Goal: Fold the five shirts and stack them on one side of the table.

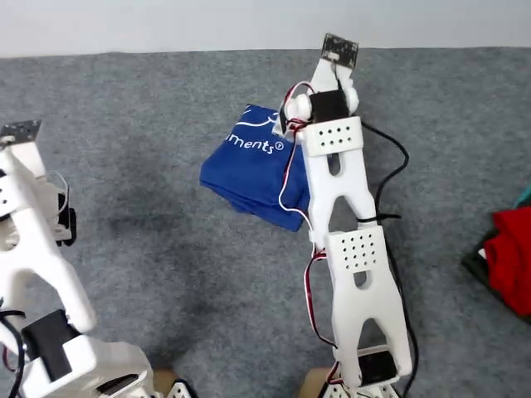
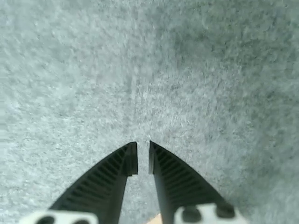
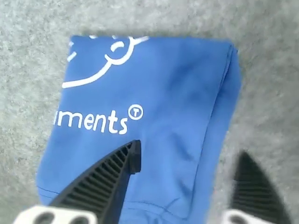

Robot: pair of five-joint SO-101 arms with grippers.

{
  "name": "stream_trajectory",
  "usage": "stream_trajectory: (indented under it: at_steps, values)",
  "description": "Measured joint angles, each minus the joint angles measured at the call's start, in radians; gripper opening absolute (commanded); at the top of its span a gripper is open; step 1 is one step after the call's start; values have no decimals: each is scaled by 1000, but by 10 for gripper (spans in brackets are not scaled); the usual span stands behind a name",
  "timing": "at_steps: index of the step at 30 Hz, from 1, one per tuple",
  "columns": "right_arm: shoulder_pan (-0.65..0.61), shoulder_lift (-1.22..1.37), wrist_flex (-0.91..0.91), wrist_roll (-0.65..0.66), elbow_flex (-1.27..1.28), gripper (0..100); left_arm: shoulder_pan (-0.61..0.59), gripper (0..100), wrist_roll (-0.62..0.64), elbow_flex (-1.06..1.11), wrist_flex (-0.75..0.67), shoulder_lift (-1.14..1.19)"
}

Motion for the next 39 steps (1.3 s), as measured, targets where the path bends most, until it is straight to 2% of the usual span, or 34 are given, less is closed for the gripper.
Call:
stream_trajectory:
  at_steps: [10, 19, 39]
  values:
    - [-6, 52, -51, -83, 86, 408, 0, 55, 0, -3, 0, 0]
    - [-112, 66, -152, -86, 92, 408, 0, 54, 0, -3, 0, 0]
    - [-104, 155, -195, -86, 106, 407, 0, 55, 0, -3, 0, 0]
